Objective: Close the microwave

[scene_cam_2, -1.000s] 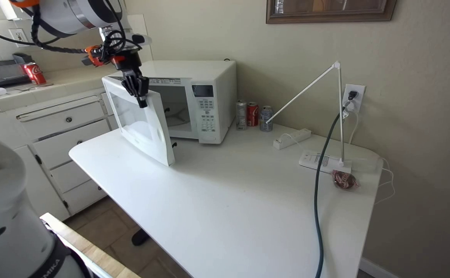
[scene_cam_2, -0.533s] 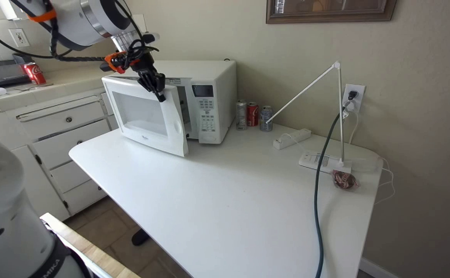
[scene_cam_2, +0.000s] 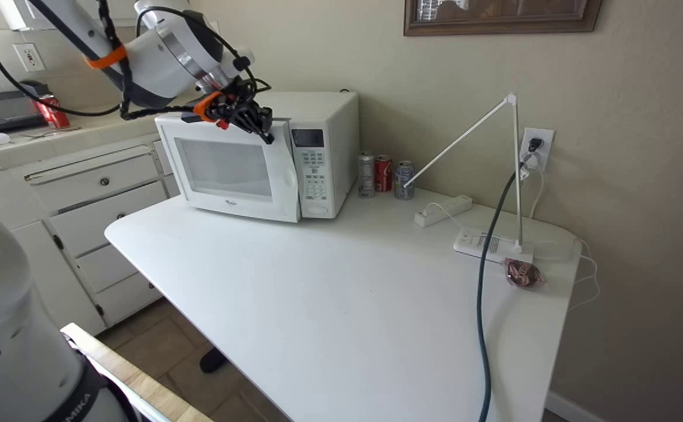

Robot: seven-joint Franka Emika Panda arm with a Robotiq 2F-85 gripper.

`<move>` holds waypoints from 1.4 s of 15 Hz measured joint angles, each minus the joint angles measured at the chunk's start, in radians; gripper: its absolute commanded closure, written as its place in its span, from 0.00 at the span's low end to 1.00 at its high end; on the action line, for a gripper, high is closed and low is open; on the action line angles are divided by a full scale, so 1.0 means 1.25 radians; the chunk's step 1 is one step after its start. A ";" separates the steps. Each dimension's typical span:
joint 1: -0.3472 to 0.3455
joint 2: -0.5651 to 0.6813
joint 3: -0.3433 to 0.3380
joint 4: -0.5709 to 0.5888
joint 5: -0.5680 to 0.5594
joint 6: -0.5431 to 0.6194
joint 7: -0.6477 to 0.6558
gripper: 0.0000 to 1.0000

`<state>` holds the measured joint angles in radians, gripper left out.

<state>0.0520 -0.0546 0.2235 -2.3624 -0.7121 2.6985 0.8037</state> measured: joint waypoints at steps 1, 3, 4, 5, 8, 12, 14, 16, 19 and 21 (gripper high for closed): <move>-0.010 0.010 -0.003 0.000 -0.056 0.029 0.033 1.00; -0.028 0.027 -0.010 0.000 -0.179 0.090 0.115 1.00; -0.034 0.031 -0.013 0.000 -0.239 0.113 0.160 1.00; -0.040 0.035 -0.016 0.001 -0.296 0.134 0.207 1.00; -0.053 0.052 -0.026 0.015 -0.436 0.184 0.327 1.00; -0.063 0.061 -0.035 0.019 -0.509 0.232 0.399 0.99; -0.065 0.062 -0.037 0.019 -0.509 0.240 0.400 0.99; -0.065 0.062 -0.037 0.019 -0.509 0.240 0.401 1.00; -0.065 0.060 -0.037 0.012 -0.485 0.240 0.379 1.00; -0.062 0.060 -0.032 -0.015 -0.389 0.242 0.301 1.00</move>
<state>-0.0258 0.0200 0.1835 -2.3810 -1.1985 3.0005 1.1796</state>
